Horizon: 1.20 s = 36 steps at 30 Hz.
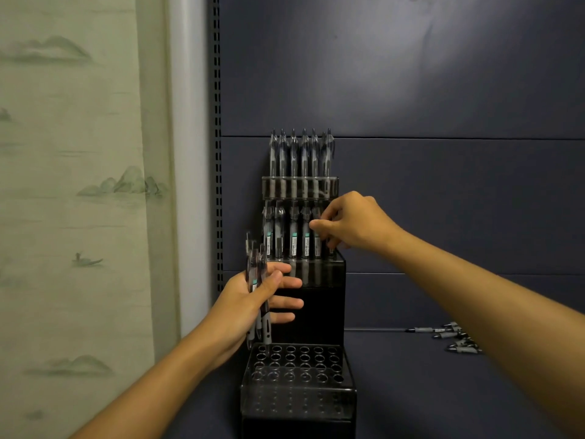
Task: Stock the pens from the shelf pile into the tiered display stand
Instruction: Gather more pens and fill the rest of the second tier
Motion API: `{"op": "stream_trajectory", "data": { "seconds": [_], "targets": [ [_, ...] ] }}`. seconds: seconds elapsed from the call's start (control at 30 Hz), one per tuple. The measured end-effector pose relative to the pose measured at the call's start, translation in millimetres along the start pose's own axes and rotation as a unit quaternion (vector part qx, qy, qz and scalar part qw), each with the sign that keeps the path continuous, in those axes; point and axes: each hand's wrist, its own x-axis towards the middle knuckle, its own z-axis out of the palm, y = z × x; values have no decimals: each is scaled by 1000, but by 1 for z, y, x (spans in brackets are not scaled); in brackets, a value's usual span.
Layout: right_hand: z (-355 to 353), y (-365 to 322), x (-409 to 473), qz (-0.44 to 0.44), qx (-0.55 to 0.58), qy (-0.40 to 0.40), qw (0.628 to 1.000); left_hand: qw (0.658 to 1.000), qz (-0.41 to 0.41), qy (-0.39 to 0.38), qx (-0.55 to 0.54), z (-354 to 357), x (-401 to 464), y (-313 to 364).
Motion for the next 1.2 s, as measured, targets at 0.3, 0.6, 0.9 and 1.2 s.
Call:
{"op": "stream_trajectory", "data": {
  "seconds": [0.3, 0.6, 0.9, 1.2],
  "targets": [
    [9, -21, -41, -89, 89, -35, 991, 1000, -14, -17, -13, 6, -6, 7],
    [28, -29, -49, -96, 171, -82, 977, 998, 3, -64, -20, 18, -10, 13],
    [-14, -26, -23, -51, 260, 111, 958, 999, -31, -26, -12, 3, -11, 3],
    [-39, 5, -9, -5, 231, 184, 955, 999, -39, 0, 19, -4, -9, 3]
  ]
}}
